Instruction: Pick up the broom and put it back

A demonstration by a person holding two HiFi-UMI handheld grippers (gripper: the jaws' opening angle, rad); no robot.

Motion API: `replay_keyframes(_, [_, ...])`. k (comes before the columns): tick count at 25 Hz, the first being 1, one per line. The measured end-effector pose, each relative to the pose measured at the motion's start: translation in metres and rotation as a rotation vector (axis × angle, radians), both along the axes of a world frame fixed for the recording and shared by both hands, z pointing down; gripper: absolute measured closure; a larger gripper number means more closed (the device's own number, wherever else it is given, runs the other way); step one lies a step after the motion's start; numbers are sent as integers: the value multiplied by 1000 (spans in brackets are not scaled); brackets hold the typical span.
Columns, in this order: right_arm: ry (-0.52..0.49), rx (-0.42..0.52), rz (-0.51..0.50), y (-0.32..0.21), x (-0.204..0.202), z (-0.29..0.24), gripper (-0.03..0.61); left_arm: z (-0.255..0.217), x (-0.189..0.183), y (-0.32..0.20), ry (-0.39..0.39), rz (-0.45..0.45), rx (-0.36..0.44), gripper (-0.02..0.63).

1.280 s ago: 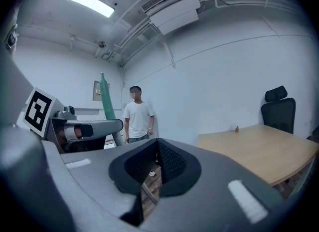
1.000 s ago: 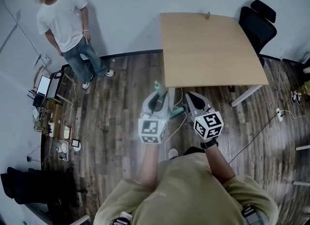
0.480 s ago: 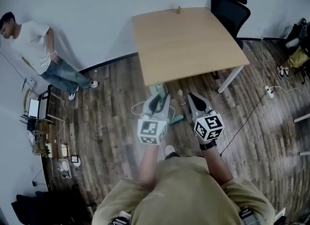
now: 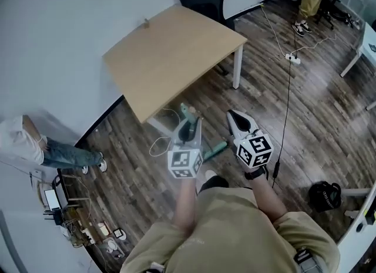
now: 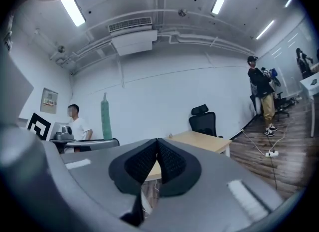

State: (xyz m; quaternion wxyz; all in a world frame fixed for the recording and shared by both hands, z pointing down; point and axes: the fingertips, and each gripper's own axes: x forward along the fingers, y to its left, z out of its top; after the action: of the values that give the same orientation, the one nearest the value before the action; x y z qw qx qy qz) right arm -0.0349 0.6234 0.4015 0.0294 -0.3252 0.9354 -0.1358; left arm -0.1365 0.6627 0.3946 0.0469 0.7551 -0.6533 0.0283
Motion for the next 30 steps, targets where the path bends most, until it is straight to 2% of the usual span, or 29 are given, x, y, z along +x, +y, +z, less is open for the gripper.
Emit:
replay_keyframes(4, [-11, -37, 89, -24, 51, 15, 572, 15, 51, -42, 26, 95, -34, 528])
replay_keyframes(9, [-14, -18, 190, -85, 107, 17, 572, 38, 120, -110, 19, 250, -76, 528])
replay_keyframes(13, [56, -4, 270, -156, 168, 15, 572, 56, 187, -185, -6, 390, -106, 528])
replay_keyframes(17, [105, -17, 404, -192, 239, 24, 572, 80, 257, -234, -24, 548, -132, 528])
replay_keyframes(24, [135, -93, 546, -252, 337, 48, 572, 87, 341, -319, 18, 649, -148, 528])
replay_keyframes(30, [105, -104, 591, -322, 431, 70, 572, 102, 428, -396, 40, 680, -152, 528])
